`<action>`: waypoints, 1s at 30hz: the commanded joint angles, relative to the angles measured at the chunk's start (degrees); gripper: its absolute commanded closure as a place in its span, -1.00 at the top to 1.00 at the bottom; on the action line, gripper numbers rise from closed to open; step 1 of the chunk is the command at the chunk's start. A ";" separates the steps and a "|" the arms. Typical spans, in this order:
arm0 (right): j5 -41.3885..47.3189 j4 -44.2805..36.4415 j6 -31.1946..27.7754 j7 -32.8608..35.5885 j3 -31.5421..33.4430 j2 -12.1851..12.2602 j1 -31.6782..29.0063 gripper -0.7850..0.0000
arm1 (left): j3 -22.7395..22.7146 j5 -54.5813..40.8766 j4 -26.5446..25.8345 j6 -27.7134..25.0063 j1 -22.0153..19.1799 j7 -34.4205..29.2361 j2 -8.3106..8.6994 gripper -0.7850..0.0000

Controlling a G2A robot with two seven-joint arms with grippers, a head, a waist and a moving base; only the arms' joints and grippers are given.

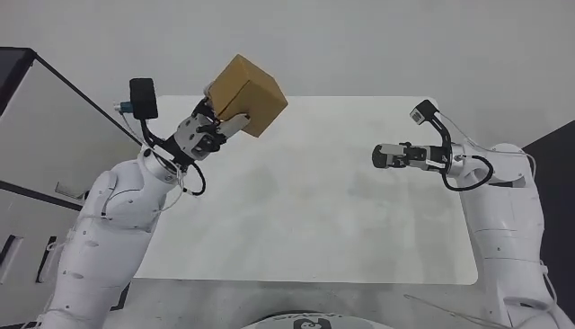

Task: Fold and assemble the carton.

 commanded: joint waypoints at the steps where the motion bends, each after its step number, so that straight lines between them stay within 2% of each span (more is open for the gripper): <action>1: 0.00 0.00 0.00 0.00 0.00 0.00 0.00 1.00 | -0.74 -5.04 -0.45 -1.04 -0.76 -4.32 0.26 -1.00; 11: 0.00 0.00 0.00 0.00 0.00 0.00 0.00 1.00 | -1.29 -5.21 -0.34 -1.31 -0.94 -4.19 0.28 -1.00; 14: 0.00 0.00 0.00 0.00 0.00 0.00 0.00 1.00 | -0.27 -11.30 -1.15 -0.10 -0.33 -5.88 0.22 -1.00; 22: 0.00 0.00 0.00 0.00 0.00 0.00 0.00 1.00 | 0.09 -36.28 -1.76 7.41 -0.59 -18.85 0.66 -1.00; 30: 0.00 0.00 0.00 0.00 0.00 0.00 0.00 1.00 | -0.21 -50.41 -1.01 13.54 -1.55 -26.76 0.71 -1.00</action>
